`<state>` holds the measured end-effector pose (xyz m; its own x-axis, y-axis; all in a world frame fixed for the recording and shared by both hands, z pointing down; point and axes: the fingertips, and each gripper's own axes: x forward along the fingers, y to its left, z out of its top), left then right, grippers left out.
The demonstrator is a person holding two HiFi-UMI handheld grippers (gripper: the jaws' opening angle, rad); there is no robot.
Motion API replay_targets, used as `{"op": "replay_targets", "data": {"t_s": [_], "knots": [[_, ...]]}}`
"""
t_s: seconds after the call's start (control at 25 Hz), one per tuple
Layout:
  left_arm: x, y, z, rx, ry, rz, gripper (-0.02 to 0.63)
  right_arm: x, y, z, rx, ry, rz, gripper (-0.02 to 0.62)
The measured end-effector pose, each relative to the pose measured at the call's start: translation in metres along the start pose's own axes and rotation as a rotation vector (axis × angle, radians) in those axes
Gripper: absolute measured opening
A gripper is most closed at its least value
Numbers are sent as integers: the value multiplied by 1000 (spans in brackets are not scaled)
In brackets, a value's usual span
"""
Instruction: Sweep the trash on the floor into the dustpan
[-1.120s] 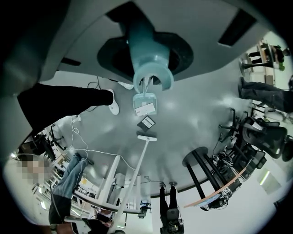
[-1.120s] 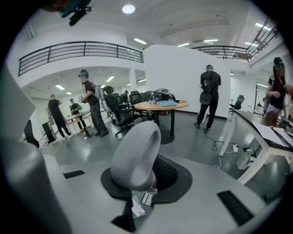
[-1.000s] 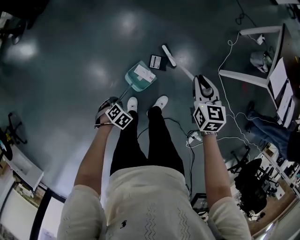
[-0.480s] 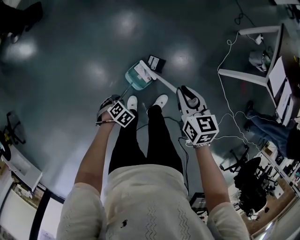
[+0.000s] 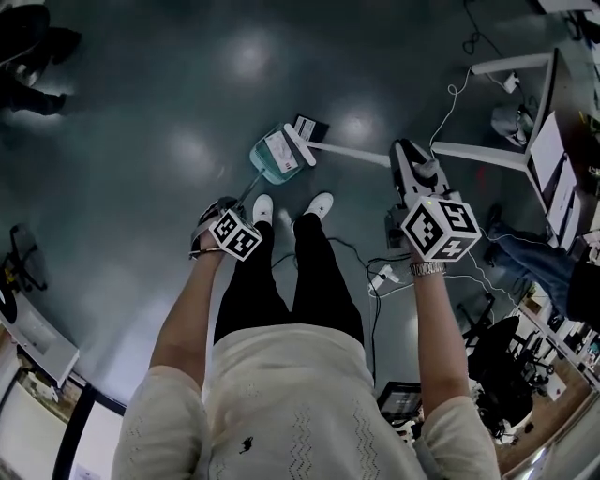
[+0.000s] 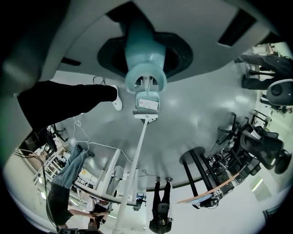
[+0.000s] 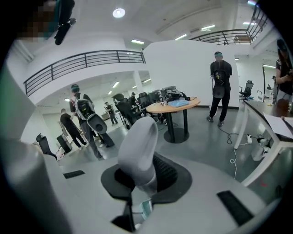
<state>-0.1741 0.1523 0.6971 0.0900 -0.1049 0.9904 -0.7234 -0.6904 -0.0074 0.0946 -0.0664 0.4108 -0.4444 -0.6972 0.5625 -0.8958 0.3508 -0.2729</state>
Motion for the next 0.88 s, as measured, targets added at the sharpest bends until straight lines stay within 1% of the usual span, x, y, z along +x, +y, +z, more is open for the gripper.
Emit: {"op": "replay_targets", "data": {"t_s": [0.12,0.2,0.4,0.56,0.64,0.72,0.8,0.88], "knots": [[-10,-15,-7,-45,-1,-10,91,-1,-10,29,-38,-14,16,63],[-17,-29,-11,-80,3,-24,91,0,-13,42,-84,-10,36,63],[-22,-68,-16,-186,15,-42,91,18,-35,64,-202,8,133,63],[-28,-120,-4,-348,1,-17,91,33,-51,81,-307,25,243,63],[-29,-154,4,-423,-1,3,91,45,-56,89,-357,32,301,63],[-25,-192,15,-523,-1,13,91,58,-64,96,-396,39,347,63],[-17,-223,27,-607,-5,15,91,70,-73,105,-423,32,368,63],[-12,-245,36,-649,-10,16,91,76,-77,118,-444,4,375,63]]}}
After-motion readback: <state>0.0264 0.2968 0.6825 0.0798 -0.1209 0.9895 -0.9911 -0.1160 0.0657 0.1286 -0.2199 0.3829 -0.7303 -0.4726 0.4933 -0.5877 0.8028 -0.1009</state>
